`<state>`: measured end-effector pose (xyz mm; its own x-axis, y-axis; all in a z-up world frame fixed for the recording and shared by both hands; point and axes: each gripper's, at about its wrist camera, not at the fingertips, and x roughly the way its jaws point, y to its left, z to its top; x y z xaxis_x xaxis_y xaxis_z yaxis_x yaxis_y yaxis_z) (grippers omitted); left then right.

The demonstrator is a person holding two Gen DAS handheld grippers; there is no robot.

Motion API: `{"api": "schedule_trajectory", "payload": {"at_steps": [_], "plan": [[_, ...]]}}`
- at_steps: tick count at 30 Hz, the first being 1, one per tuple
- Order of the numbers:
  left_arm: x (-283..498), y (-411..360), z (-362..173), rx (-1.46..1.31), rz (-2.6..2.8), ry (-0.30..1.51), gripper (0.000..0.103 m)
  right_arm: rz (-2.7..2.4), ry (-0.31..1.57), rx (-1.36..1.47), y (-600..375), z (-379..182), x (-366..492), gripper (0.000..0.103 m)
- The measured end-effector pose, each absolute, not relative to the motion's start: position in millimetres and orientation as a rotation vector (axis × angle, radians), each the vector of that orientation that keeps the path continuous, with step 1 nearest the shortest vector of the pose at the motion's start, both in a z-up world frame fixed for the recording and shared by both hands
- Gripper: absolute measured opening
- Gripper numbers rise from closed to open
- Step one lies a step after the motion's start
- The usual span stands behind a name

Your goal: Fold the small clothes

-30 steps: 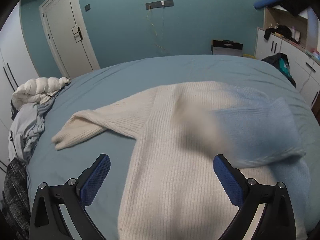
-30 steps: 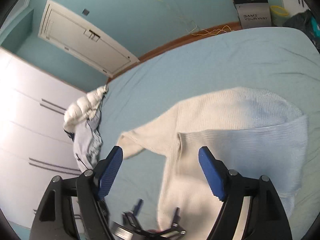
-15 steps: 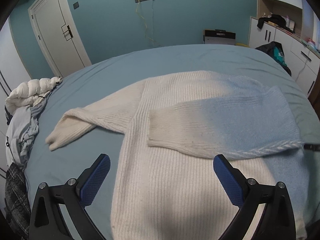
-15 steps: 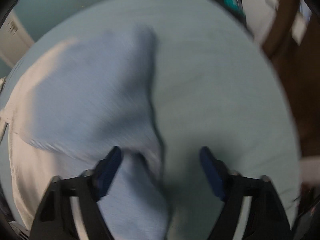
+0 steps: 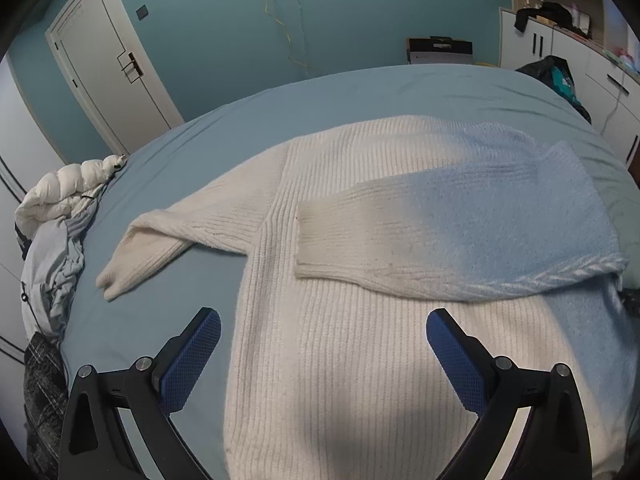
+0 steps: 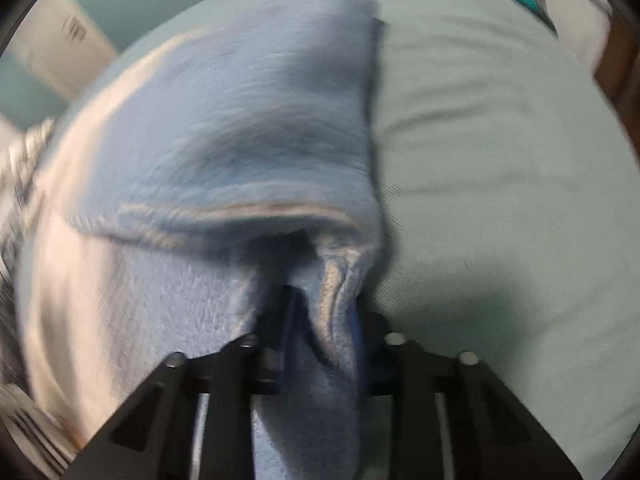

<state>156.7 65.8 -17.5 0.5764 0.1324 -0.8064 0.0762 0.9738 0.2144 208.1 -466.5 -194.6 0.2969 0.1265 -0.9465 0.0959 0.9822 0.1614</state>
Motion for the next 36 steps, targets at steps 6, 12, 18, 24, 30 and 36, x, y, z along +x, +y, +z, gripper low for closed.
{"api": "schedule_trajectory", "payload": {"at_steps": [6, 12, 18, 24, 30, 36], "plan": [[155, 65, -19, 0.256, 0.04, 0.958, 0.103, -0.159, 1.142, 0.23, -463, -148, 183, 0.005], [161, 66, -24, 0.26, 0.052, 0.975, 0.103, -0.331, 1.187, 0.124, -466, -158, 183, 0.005], [169, 73, -31, 0.237, 0.047, 1.019, 0.103, -0.336, 1.199, 0.083, -465, -166, 168, 0.041], [199, 75, -34, 0.203, 0.006, 1.068, 0.103, -0.317, 1.019, -0.002, -443, -131, 134, 0.057], [249, 84, -60, 0.194, -0.006, 1.147, 0.103, -0.227, 1.074, -0.153, -413, -155, 161, 0.057], [289, 93, -102, 0.074, -0.053, 1.237, 0.103, -0.167, 1.104, -0.186, -404, -155, 173, 0.051]]}}
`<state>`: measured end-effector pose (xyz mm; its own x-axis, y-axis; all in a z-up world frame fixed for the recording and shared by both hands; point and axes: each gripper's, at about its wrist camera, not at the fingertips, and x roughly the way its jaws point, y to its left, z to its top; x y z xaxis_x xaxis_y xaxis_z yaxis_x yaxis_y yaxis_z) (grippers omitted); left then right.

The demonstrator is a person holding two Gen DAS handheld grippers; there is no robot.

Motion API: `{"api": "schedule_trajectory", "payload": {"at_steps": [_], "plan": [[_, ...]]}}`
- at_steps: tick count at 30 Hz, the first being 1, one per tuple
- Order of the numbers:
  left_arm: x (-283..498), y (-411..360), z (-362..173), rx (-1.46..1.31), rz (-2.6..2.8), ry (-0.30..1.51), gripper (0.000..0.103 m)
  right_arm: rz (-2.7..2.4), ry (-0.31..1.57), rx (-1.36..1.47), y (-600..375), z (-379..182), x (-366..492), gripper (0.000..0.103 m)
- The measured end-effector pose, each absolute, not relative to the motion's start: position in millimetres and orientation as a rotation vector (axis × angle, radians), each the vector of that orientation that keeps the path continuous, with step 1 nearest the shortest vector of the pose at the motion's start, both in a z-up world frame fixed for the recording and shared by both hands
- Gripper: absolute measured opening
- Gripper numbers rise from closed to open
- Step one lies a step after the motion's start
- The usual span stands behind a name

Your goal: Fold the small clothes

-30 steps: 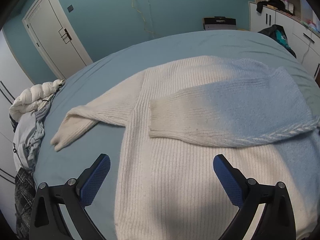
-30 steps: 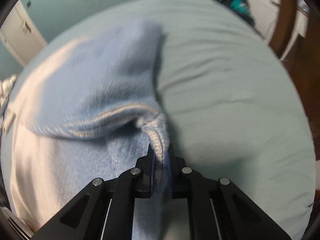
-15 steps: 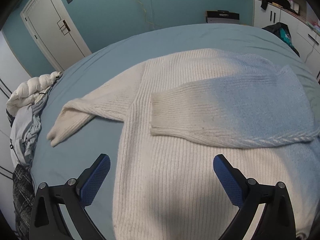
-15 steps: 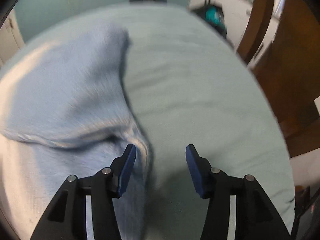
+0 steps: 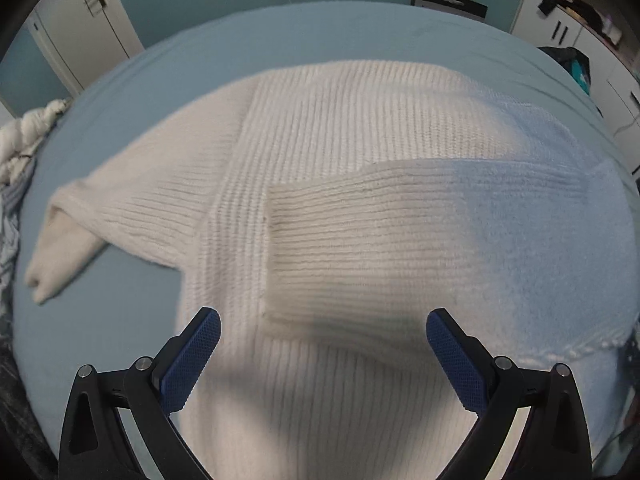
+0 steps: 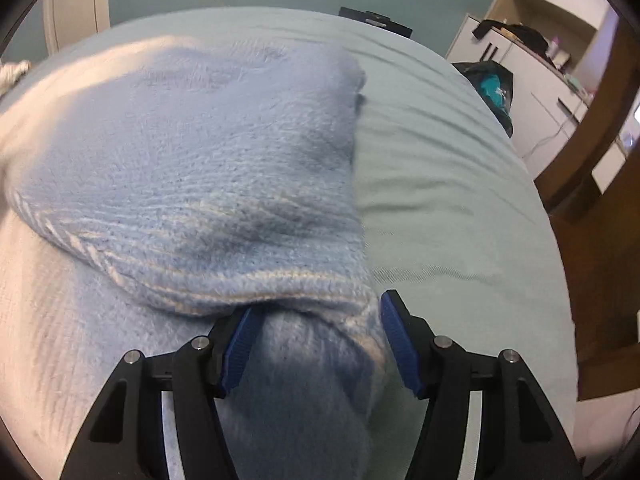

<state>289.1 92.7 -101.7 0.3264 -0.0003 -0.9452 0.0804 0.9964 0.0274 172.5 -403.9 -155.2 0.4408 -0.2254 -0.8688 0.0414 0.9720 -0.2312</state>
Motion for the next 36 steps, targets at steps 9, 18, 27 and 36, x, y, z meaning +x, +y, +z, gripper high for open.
{"api": "schedule_trajectory", "payload": {"at_steps": [9, 18, 27, 36], "plan": [[303, 87, -142, 0.018, -0.04, 1.257, 0.068, -0.295, 0.957, -0.119, -427, -119, 151, 0.011], [281, 102, -85, -0.196, -0.063, 1.181, 0.015, -0.31, 1.071, -0.412, -395, -161, 153, 0.011], [245, 126, 16, -0.151, -0.102, 0.999, 0.014, -0.153, 1.009, 0.05, -424, -102, 127, 0.068], [251, 134, -15, -0.104, -0.072, 1.076, 0.06, -0.19, 0.912, 0.268, -442, -90, 140, 0.081]]}}
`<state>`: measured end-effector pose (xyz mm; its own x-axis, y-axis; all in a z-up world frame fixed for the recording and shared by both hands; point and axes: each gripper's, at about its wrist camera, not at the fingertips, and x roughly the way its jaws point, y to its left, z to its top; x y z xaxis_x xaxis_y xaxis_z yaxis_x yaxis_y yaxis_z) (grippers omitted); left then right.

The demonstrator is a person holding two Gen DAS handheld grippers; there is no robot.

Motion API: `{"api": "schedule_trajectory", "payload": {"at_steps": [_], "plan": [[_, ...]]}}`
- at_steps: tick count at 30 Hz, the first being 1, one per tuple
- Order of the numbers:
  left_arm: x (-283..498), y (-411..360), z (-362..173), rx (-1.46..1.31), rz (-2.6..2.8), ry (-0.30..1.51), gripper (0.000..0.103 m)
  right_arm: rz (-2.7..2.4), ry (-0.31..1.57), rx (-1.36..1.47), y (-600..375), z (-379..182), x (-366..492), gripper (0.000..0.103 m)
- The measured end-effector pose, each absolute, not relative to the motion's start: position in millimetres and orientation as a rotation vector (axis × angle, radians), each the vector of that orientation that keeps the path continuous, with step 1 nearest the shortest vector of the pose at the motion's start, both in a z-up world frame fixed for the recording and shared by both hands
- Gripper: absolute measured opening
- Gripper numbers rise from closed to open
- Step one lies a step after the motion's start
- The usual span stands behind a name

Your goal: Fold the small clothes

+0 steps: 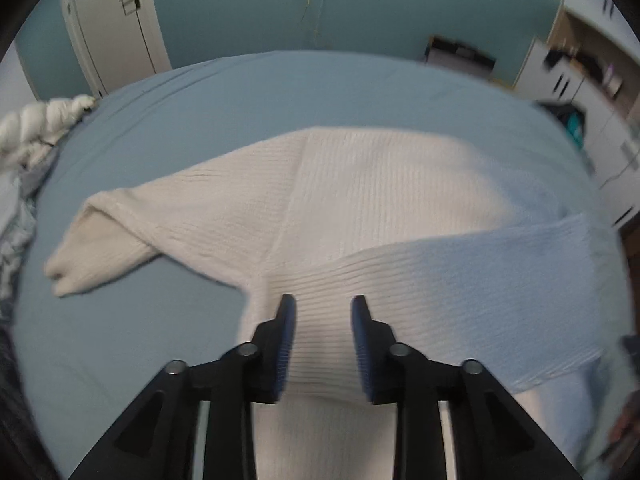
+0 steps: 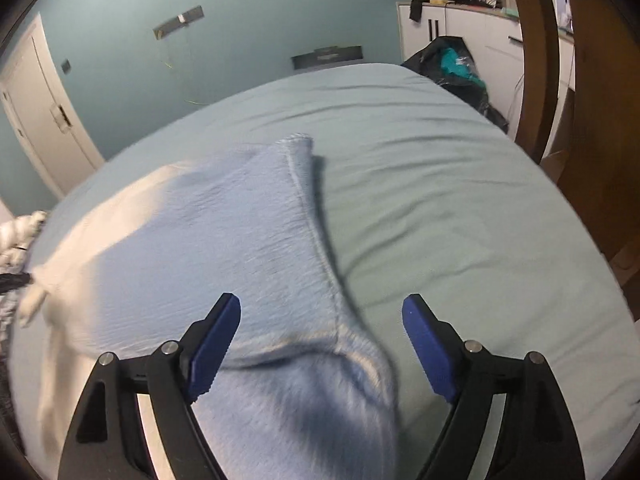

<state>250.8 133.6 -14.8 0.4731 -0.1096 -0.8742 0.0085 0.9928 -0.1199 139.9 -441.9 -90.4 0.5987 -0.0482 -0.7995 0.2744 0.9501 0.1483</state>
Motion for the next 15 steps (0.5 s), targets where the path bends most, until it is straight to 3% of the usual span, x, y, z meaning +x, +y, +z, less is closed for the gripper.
{"api": "schedule_trajectory", "payload": {"at_steps": [1, 2, 4, 9, 11, 15], "plan": [[248, 135, -8, -0.167, -0.096, 1.054, 0.084, -0.188, 0.928, 0.258, -440, -95, 147, 0.081], [245, 135, -3, -0.205, -0.1, 1.029, 0.101, -0.173, 0.949, 0.249, -438, -102, 157, 0.081], [239, 128, 6, -0.228, -0.124, 0.973, 0.103, -0.154, 0.964, 0.258, -437, -115, 171, 0.081], [240, 97, -13, -0.084, -0.174, 1.053, 0.103, -0.107, 0.983, 0.412, -444, -144, 206, 0.076], [246, 88, -34, -0.03, -0.152, 1.108, 0.103, -0.078, 1.007, 0.465, -444, -152, 219, 0.063], [258, 83, -74, 0.046, -0.088, 1.209, 0.103, -0.107, 1.041, 0.473, -446, -166, 235, 0.026]]}}
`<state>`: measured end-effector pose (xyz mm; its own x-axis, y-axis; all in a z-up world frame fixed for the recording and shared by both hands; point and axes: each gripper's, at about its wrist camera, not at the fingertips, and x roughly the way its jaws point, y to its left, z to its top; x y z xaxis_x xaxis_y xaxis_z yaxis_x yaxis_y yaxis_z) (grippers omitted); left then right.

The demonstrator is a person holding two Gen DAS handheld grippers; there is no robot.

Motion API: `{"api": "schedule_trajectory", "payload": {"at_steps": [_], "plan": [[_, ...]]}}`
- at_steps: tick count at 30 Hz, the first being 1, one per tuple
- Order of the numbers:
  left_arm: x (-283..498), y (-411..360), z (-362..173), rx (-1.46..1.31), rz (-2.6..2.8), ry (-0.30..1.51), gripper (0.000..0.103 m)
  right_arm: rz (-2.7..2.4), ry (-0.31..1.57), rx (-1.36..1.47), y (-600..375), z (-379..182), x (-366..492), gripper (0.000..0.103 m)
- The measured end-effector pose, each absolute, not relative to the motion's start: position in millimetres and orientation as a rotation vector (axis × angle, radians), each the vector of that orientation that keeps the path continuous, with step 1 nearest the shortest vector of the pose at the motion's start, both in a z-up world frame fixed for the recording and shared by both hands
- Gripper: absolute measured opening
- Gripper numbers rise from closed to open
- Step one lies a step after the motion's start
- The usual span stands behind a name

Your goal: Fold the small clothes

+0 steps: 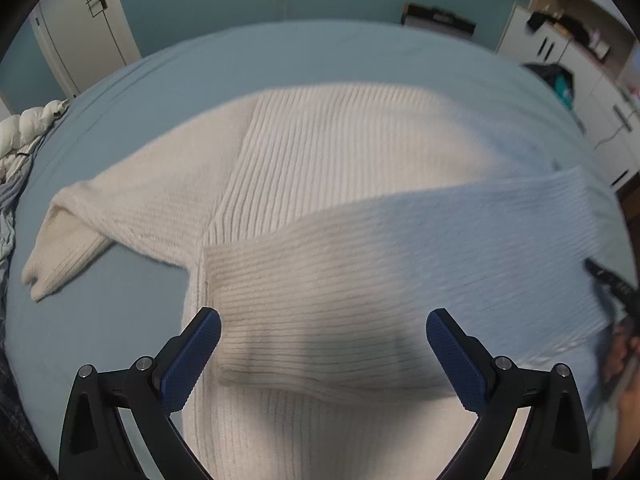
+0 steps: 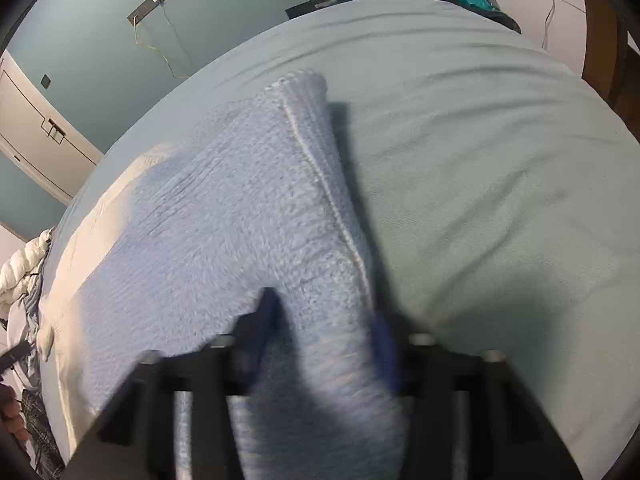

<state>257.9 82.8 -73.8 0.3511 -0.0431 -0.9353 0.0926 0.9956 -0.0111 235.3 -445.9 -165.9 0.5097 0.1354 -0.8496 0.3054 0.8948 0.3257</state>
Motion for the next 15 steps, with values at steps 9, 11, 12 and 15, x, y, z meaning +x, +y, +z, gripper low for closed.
{"api": "schedule_trajectory", "payload": {"at_steps": [9, 11, 12, 15], "plan": [[267, 61, -145, 0.229, -0.033, 1.288, 0.103, -0.254, 0.982, 0.342, -442, -166, 227, 0.012], [267, 63, -145, 0.198, -0.03, 1.269, 0.103, -0.249, 0.976, 0.355, -442, -160, 223, 0.02], [268, 64, -143, 0.195, -0.027, 1.279, 0.103, -0.258, 0.973, 0.39, -447, -156, 220, 0.035], [269, 60, -125, 0.249, 0.016, 1.228, 0.103, -0.329, 0.892, 0.487, -458, -133, 208, 0.049]]}}
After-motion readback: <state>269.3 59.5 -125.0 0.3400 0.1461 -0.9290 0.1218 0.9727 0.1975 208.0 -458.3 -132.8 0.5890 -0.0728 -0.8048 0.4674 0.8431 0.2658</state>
